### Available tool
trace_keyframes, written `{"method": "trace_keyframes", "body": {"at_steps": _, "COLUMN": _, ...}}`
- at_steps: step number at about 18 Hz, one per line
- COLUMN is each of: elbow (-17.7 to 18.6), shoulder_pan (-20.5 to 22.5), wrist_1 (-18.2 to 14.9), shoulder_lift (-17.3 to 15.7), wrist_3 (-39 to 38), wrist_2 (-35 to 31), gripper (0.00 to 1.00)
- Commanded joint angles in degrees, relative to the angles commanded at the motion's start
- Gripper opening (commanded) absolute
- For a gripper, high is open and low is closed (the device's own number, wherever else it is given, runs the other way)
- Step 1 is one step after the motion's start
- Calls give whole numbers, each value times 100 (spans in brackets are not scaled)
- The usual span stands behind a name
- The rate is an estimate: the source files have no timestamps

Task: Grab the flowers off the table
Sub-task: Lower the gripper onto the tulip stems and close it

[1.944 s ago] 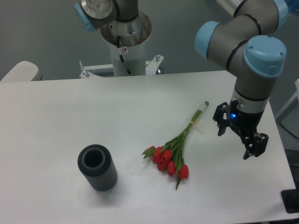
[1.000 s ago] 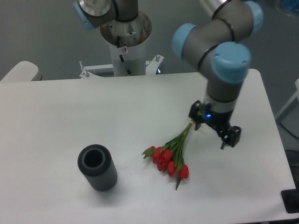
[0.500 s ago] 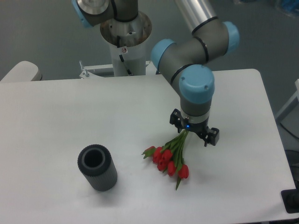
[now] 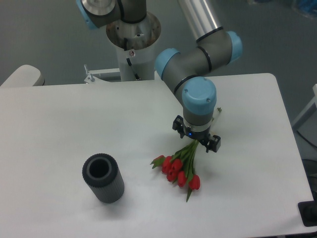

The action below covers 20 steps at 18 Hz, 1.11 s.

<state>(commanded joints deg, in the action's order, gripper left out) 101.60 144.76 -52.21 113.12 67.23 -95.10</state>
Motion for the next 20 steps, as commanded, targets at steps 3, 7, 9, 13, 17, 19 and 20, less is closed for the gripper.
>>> {"method": "trace_keyframes", "body": {"at_steps": 3, "elbow": 114, "shoulder_pan": -18, "wrist_1": 27, "shoulder_lift": 26, "wrist_3": -96, "wrist_2": 9, "gripper": 100}}
{"method": "trace_keyframes", "body": {"at_steps": 7, "elbow": 290, "shoulder_pan": -61, "wrist_1": 272, "shoulder_lift": 79, "wrist_3": -140, "wrist_2": 18, "gripper": 100}}
{"method": "trace_keyframes", "body": {"at_steps": 9, "elbow": 361, "shoulder_pan": -140, "wrist_1": 562, "shoulder_lift": 175, "wrist_3": -272, "wrist_2": 9, "gripper": 100}}
{"method": "trace_keyframes", "body": {"at_steps": 13, "elbow": 405, "shoulder_pan": -141, "wrist_1": 686, "shoulder_lift": 211, "wrist_3": -272, "wrist_2": 9, "gripper": 100}}
{"method": "trace_keyframes", "body": {"at_steps": 17, "elbow": 326, "shoulder_pan": -123, "wrist_1": 695, "shoulder_lift": 308, "wrist_3": -237, "wrist_2": 9, "gripper": 100}}
{"method": "trace_keyframes", "body": {"at_steps": 19, "elbow": 352, "shoulder_pan": -123, "wrist_1": 730, "shoulder_lift": 325, "wrist_3": -237, "wrist_2": 9, "gripper": 100}}
{"method": "trace_keyframes", "body": {"at_steps": 20, "elbow": 378, "shoulder_pan": -106, "wrist_1": 817, "shoulder_lift": 325, "wrist_3": -237, "wrist_2": 9, "gripper": 100}}
